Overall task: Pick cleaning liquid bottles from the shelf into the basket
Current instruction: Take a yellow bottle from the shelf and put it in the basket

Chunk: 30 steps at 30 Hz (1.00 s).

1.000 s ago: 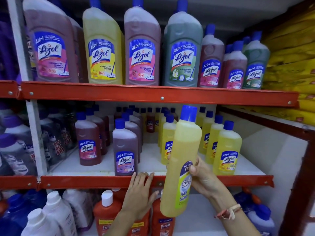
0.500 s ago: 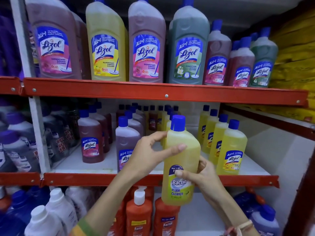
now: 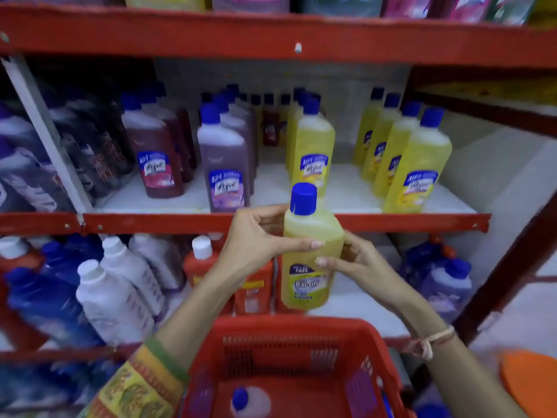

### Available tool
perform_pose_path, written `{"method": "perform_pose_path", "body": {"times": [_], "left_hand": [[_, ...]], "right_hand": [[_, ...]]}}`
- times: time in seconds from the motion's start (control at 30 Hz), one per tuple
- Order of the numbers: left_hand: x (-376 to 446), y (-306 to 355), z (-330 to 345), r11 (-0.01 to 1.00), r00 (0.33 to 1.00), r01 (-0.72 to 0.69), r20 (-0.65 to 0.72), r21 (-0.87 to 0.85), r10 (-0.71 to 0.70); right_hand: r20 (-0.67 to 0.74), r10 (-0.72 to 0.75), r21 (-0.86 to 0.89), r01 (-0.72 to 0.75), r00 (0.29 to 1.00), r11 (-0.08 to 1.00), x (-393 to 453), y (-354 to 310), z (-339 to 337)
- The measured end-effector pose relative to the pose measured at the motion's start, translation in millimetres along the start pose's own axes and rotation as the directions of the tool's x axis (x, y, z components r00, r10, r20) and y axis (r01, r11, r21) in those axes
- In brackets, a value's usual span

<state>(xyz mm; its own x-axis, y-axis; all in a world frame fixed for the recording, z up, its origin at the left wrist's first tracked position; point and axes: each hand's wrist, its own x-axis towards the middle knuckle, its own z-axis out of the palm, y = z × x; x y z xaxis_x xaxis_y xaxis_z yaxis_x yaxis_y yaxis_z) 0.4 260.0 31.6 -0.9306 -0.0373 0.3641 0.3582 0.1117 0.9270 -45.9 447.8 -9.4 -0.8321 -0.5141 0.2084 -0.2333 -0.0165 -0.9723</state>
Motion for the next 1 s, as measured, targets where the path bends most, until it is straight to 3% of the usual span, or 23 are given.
{"method": "perform_pose_path", "body": {"times": [0.33,0.57,0.83,1.0], "left_hand": [[-66.9,-119.5,24.6,0.955,0.954,0.294,0.050,0.034,-0.295],[-138.2,-205.1,48.4,0.877,0.876,0.478,0.047,0.058,-0.481],[-198.2,-266.1,60.7,0.809,0.824,0.557,-0.008,0.187,-0.566],[-207.5,-279.5,56.7,0.772,0.797,0.587,-0.008,0.243,-0.603]], "right_hand": [[-0.018,0.291,-0.174,-0.289,0.957,0.941,-65.5,110.9,6.8],[-0.085,0.452,-0.383,-0.448,0.888,0.808,-116.6,205.1,18.7],[-0.159,0.582,-0.476,-0.579,0.797,0.662,-147.7,279.2,43.0],[-0.209,0.605,-0.513,-0.612,0.769,0.602,-153.5,289.2,57.3]]}}
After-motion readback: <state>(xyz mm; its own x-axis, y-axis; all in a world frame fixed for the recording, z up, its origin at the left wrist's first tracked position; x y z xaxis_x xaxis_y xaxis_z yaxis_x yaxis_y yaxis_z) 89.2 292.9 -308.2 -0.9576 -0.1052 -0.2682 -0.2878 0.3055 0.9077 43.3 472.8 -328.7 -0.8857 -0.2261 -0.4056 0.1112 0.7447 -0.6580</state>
